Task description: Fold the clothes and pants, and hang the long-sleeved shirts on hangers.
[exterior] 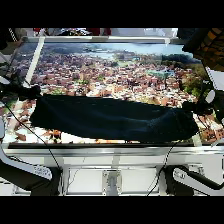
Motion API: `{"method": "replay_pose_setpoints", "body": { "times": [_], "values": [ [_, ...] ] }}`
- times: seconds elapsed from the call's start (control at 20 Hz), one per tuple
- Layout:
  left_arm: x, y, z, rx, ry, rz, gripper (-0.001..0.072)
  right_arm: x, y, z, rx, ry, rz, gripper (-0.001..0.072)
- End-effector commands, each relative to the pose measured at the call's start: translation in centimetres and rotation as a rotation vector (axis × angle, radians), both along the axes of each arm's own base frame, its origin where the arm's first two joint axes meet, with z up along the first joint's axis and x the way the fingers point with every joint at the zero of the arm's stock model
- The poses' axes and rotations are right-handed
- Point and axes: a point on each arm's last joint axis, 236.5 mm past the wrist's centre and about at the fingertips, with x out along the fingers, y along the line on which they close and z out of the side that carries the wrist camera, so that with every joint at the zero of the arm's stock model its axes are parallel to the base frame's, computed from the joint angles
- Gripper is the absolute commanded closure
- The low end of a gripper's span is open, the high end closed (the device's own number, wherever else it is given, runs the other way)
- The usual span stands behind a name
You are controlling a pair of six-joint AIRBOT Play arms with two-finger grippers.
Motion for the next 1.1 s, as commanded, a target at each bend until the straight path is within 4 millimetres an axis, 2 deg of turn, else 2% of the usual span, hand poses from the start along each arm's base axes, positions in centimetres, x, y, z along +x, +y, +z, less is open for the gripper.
{"method": "replay_pose_setpoints", "body": {
  "times": [0.0,0.15,0.25,0.35,0.45,0.55,0.6,0.65,0.8,0.95,1.05],
  "values": [
    [-0.4,1.5,2.5,0.077,-0.020,-0.012,0.0688,1.2,-0.5,-2.0,0.029,-0.013,-0.028,0.0218],
    [-1.0,1.3,2.6,0.066,-0.002,-0.018,0.0688,2.1,-1.0,-4.7,0.048,0.049,-0.059,0.0237],
    [-1.0,1.3,2.5,0.064,0.001,-0.019,0.0688,3.5,-1.5,-5.2,0.058,0.059,-0.073,0.0237],
    [-1.0,1.3,2.5,0.064,0.000,-0.018,0.0688,3.9,-1.6,-5.8,0.074,0.107,-0.081,0.0249],
    [-1.0,1.3,2.5,0.064,0.001,-0.019,0.0688,3.4,-1.4,-6.8,0.093,0.148,-0.085,0.0355],
    [-1.0,1.3,2.5,0.064,0.001,-0.019,0.0688,3.0,-0.8,-7.2,0.115,0.170,-0.090,0.0572],
    [-1.1,1.2,2.5,0.062,0.003,-0.020,0.0688,2.5,-0.7,-7.1,0.118,0.188,-0.088,0.0704],
    [-1.2,1.2,2.5,0.061,0.006,-0.021,0.0689,2.0,-0.7,-6.9,0.118,0.211,-0.078,0.0701],
    [-1.7,1.3,2.5,0.052,0.023,-0.021,0.0689,0.8,-1.6,-5.1,0.066,0.233,-0.058,0.0701],
    [-2.2,1.9,3.3,0.062,0.015,-0.030,0.0690,0.6,-4.2,0.1,-0.063,0.140,-0.067,0.0702],
    [-2.6,3.0,4.7,0.081,-0.013,-0.017,0.0689,-1.2,-6.3,3.8,-0.107,0.081,-0.132,0.0702]
  ]
}}
